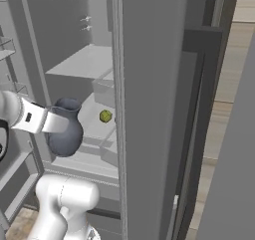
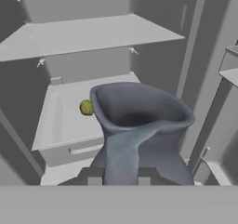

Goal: Move the chicken breast and apple from the top shelf to the second highest shelf to make space. Then, place the pitcher from the counter on the cleared top shelf.

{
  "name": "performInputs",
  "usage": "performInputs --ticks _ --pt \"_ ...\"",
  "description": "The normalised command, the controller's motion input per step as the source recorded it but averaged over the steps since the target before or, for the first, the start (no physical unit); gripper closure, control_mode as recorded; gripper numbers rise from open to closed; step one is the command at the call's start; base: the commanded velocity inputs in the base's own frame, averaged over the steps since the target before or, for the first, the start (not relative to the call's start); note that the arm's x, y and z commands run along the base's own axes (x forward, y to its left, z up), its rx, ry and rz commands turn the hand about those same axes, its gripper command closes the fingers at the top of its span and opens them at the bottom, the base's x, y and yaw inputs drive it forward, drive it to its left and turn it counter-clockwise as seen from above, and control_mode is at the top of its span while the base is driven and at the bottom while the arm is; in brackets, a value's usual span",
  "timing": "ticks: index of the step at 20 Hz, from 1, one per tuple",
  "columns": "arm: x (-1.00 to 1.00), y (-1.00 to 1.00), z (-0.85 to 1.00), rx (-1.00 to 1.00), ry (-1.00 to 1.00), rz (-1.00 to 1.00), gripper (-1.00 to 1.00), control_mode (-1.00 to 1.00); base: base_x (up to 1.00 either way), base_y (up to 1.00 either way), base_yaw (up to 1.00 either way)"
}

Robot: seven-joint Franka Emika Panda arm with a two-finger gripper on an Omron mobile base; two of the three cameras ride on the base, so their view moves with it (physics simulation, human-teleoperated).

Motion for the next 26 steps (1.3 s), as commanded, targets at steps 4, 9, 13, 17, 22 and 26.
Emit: performInputs --ticks 4,9,13,17,22,26 --pt "-0.07 0.00 0.19 0.00 -0.23 0.02 1.00 -1.00 0.00 0.00 0.00" --pt "-0.03 0.00 0.57 0.00 -0.19 0.01 1.00 -1.00 0.00 0.00 0.00" --pt "-0.01 0.00 0.77 0.00 -0.09 0.00 1.00 -1.00 0.00 0.00 0.00" --pt "0.00 0.00 0.75 0.00 -0.01 0.00 1.00 -1.00 0.00 0.00 0.00" --pt "0.13 0.00 0.40 0.00 0.00 0.00 1.00 -1.00 0.00 0.00 0.00" --pt "0.30 0.00 0.19 -0.03 0.00 0.00 1.00 -1.00 0.00 0.00 0.00"
